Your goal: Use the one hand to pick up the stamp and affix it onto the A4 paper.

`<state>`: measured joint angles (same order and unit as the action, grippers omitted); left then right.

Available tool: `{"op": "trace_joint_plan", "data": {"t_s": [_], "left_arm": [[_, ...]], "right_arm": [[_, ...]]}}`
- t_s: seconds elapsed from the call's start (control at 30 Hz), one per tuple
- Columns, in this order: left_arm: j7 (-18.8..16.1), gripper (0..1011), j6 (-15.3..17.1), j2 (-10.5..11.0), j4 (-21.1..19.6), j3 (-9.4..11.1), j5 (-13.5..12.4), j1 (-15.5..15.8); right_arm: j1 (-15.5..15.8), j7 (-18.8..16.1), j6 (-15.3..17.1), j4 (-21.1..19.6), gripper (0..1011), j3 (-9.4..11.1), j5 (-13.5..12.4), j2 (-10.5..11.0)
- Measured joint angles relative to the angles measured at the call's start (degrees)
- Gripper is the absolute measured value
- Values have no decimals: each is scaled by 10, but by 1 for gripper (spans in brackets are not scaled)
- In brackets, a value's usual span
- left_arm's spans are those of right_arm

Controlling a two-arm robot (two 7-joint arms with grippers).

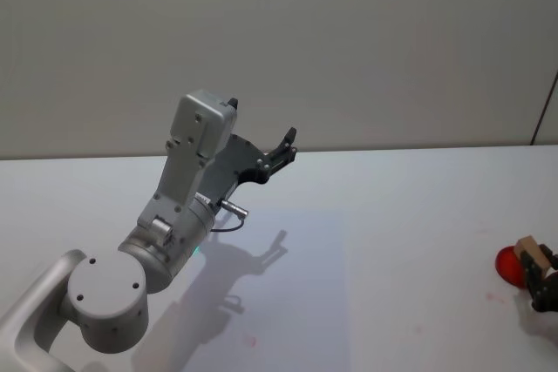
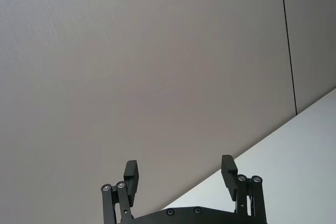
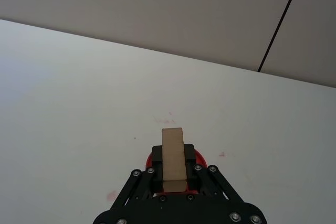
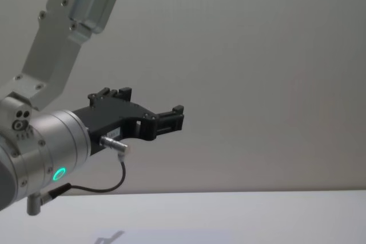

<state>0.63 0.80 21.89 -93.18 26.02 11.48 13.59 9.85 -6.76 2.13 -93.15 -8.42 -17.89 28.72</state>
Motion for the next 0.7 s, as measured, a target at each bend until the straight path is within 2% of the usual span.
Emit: {"op": "trace_joint_plan", "data": {"t_s": [0.7], "left_arm": [[0,1001,0,0,0,0,0,0]], "right_arm": [[-3,-1,-4,11,228,5,2,-3]]}}
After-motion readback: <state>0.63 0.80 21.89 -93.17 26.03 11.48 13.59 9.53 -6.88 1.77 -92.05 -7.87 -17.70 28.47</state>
